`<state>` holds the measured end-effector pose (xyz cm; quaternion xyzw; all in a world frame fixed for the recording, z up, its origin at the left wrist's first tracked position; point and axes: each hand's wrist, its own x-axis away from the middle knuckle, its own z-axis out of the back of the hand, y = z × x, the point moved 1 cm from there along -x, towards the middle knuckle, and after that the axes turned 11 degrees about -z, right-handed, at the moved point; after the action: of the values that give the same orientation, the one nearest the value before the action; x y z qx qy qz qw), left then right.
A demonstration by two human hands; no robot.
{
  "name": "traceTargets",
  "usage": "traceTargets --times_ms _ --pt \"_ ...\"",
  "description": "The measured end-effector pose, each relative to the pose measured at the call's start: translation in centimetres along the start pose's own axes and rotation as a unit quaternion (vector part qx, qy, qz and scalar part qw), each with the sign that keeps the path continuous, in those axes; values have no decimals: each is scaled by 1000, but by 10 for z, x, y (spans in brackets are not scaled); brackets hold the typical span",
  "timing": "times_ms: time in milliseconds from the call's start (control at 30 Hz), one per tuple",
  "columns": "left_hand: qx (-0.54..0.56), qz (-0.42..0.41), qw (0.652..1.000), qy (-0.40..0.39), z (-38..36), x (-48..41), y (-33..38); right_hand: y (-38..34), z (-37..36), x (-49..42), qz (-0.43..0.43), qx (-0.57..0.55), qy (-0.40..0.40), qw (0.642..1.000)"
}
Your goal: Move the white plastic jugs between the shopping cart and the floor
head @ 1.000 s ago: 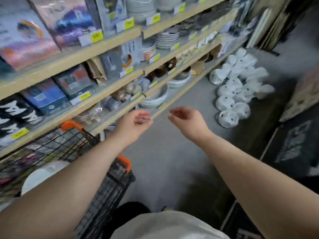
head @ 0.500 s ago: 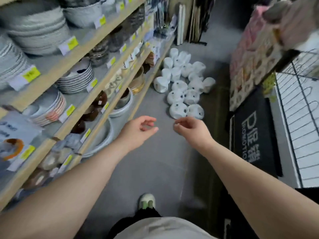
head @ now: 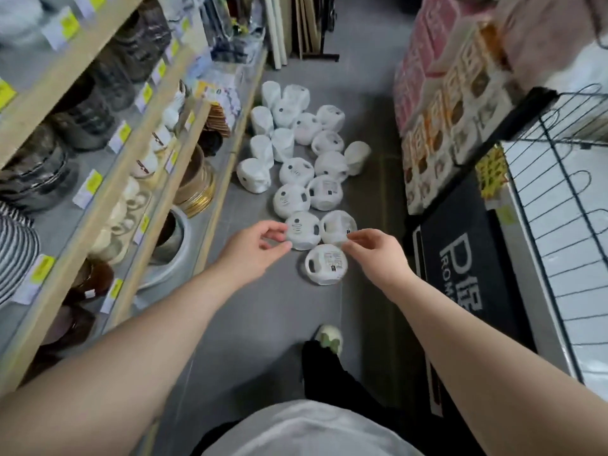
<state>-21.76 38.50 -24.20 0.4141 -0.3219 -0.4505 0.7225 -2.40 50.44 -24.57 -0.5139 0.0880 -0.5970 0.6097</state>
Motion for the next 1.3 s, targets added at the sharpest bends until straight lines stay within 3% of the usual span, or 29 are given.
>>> traceTargets --times_ms 167,333,733,900,1100,1200,1300 --pt "7 41 999 -21 -29 -91 -29 -7 8 -105 -37 10 -2 999" --pt "-21 81 995 -59 -71 -165 -107 31 -13 -209 -102 13 3 995" --pt "-54 181 971 -146 -254 -297 -411 267 -148 -460 -195 67 -38 978" --pt "-79 183 965 -169 -310 -328 -494 341 -196 -535 -178 116 -62 975" --pt "-1 214 960 -182 -349 -346 -556 374 -220 -587 -206 4 -83 975" --pt "30 227 958 -174 -357 -351 -563 389 -224 -602 -252 -73 -109 959" --pt "38 228 957 -174 -356 -346 -561 386 -222 -592 -238 -83 -107 962"
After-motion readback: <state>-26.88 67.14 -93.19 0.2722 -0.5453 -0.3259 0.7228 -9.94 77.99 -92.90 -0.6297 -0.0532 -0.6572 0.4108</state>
